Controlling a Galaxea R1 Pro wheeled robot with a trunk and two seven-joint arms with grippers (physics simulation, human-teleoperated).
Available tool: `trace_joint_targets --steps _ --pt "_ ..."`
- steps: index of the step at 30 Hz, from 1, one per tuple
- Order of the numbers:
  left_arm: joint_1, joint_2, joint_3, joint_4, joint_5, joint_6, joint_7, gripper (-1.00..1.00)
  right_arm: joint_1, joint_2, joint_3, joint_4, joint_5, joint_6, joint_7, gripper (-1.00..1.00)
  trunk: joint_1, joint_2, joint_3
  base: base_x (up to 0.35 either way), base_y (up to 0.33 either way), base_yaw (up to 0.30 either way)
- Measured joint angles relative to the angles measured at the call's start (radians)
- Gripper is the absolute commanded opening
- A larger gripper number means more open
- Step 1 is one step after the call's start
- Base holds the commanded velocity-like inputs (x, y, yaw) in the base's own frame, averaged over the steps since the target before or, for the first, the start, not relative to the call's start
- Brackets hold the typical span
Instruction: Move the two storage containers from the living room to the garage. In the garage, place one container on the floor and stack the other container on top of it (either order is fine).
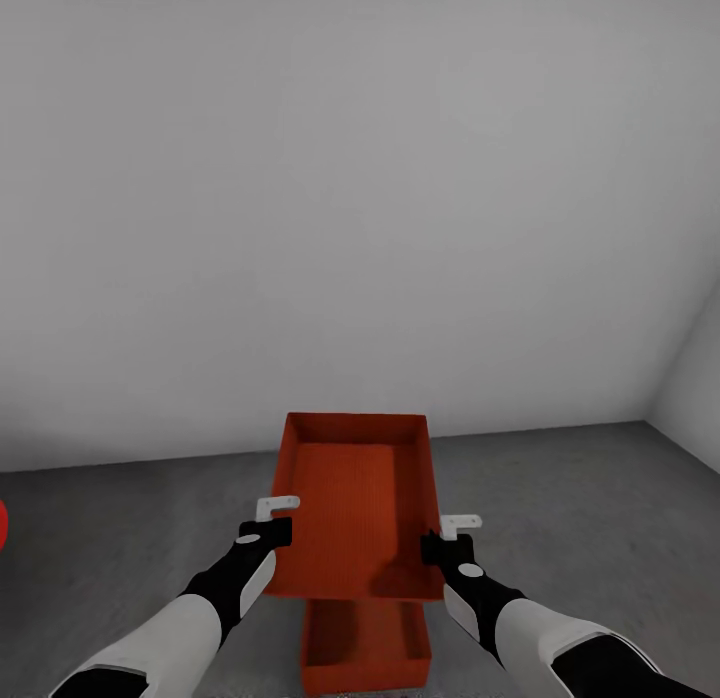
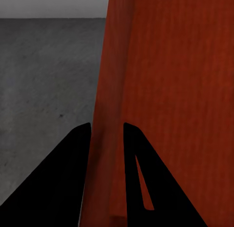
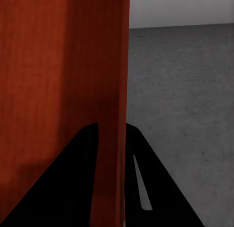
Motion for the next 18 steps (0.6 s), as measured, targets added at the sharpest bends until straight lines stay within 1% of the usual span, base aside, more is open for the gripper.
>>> trace_joint_targets --steps 18 --pt "0.000 0.000 0.000 0.000 0.000 0.000 0.000 -1.00 0.000 0.000 0.000 0.000 0.000 0.000 0.000 -1.00 0.000 0.000 -0.029 0.000 0.000 0.000"
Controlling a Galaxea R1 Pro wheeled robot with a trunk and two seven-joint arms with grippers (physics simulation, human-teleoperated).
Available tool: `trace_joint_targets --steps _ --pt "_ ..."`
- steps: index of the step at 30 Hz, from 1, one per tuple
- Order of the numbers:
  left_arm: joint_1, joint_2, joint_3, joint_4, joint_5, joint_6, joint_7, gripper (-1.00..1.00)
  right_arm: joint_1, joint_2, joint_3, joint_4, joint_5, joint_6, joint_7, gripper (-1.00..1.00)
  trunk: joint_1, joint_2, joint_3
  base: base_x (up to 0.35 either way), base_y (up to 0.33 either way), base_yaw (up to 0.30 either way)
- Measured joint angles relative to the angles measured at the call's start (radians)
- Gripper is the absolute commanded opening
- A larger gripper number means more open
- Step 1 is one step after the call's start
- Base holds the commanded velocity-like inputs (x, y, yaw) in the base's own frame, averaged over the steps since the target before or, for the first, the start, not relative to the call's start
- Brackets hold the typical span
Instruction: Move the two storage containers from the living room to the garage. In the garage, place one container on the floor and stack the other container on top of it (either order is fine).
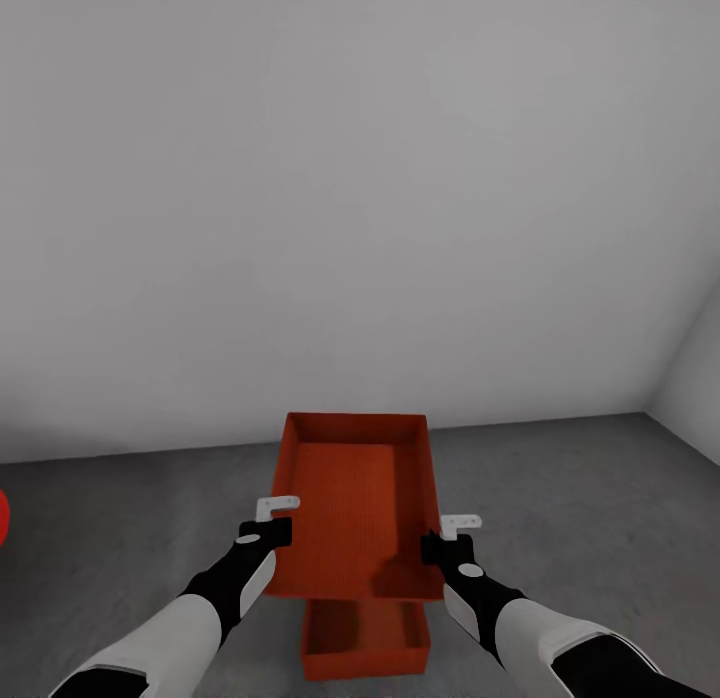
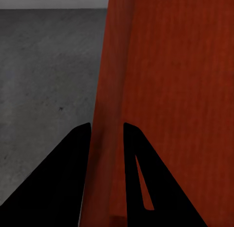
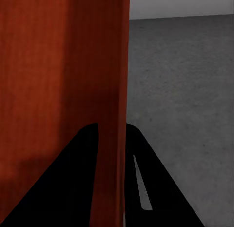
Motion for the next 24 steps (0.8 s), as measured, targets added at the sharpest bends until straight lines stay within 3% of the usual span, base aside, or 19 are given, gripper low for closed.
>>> trace_joint_targets --steps 24 --pt "0.000 0.000 0.000 0.001 0.000 0.000 0.000 -1.00 0.000 0.000 -0.001 0.001 0.001 0.000 0.000 -1.00 0.000 0.000 -0.039 0.000 0.000 0.000"
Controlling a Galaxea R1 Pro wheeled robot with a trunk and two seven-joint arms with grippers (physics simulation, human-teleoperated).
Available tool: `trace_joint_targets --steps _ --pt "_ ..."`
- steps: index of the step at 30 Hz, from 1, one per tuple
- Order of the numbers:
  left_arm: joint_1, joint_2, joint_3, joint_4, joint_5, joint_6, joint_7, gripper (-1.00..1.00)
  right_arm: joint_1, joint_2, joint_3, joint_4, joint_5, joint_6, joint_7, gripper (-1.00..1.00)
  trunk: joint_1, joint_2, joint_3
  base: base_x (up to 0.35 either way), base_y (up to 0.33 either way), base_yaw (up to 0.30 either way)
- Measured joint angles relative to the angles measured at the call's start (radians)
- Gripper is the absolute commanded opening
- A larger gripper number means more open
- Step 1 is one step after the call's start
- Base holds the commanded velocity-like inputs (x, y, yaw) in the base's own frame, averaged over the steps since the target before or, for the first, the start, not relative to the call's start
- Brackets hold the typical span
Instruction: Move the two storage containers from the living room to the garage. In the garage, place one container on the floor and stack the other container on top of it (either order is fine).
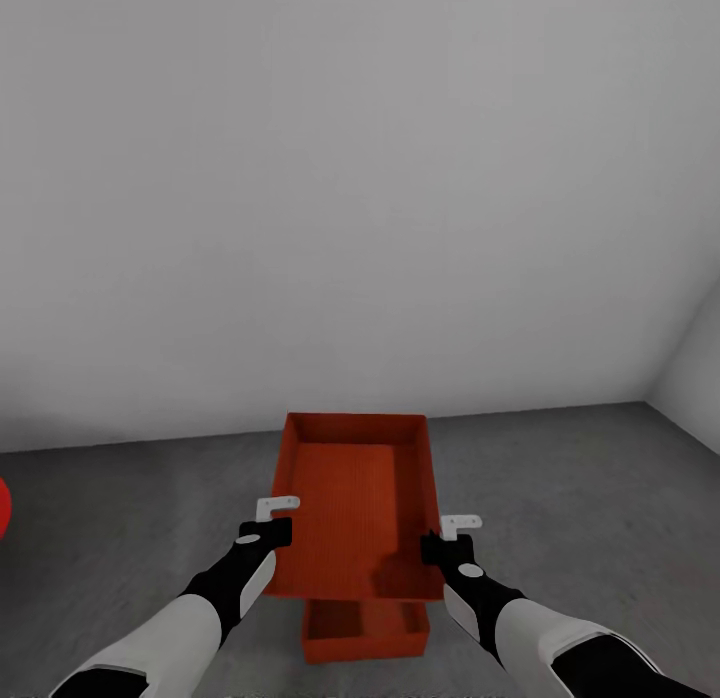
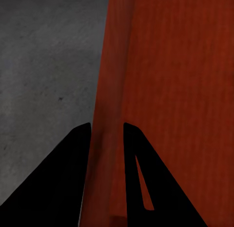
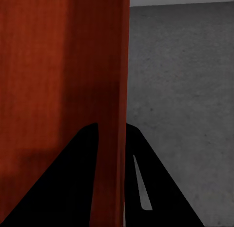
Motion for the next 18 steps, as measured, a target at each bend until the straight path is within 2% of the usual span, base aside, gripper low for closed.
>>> trace_joint_targets --steps 18 --pt "0.000 0.000 0.001 0.000 -0.001 0.000 0.000 -1.00 0.000 0.000 0.000 0.000 0.000 0.000 0.000 -1.00 0.000 0.000 -0.029 0.000 0.000 0.000"
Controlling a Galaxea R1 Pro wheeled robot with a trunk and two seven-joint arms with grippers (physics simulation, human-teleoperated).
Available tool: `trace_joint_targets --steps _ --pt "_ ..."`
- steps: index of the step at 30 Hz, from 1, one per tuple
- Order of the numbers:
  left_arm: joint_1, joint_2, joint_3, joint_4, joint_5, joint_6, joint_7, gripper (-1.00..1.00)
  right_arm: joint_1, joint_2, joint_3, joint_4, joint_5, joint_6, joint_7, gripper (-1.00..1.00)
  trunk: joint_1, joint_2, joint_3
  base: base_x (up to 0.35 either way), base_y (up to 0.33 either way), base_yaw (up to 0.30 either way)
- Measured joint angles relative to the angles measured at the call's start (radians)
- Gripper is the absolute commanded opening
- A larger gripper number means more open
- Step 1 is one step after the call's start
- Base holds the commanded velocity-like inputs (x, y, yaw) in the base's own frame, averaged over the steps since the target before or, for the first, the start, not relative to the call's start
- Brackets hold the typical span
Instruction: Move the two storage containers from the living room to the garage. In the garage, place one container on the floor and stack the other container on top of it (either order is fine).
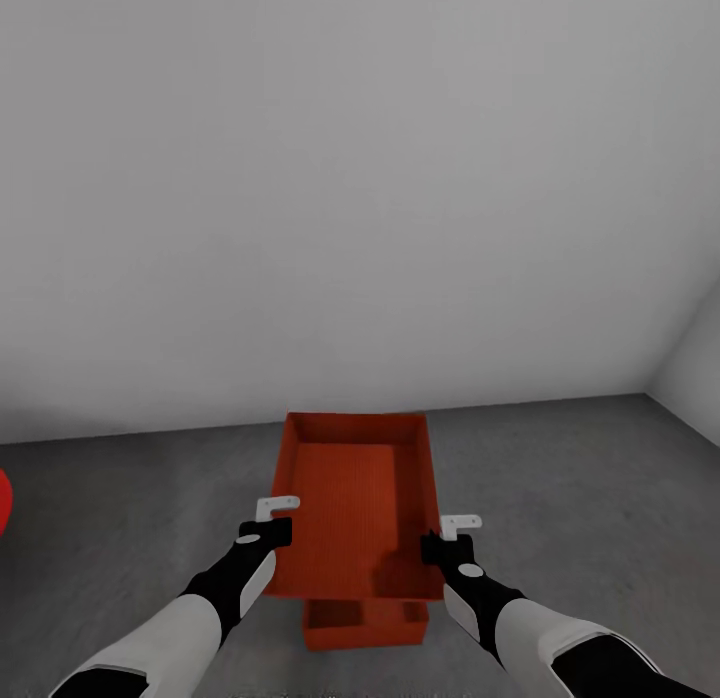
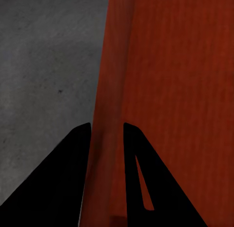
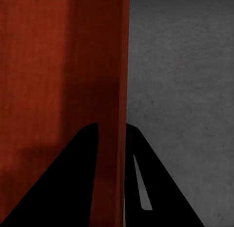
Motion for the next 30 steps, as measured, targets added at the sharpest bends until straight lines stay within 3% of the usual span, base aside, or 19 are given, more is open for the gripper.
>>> trace_joint_targets --steps 30 --pt "0.000 0.000 0.001 0.000 0.000 0.000 0.000 -1.00 0.000 0.000 0.000 0.001 0.000 0.000 0.000 -1.00 0.000 0.000 -0.048 0.000 0.000 0.000"
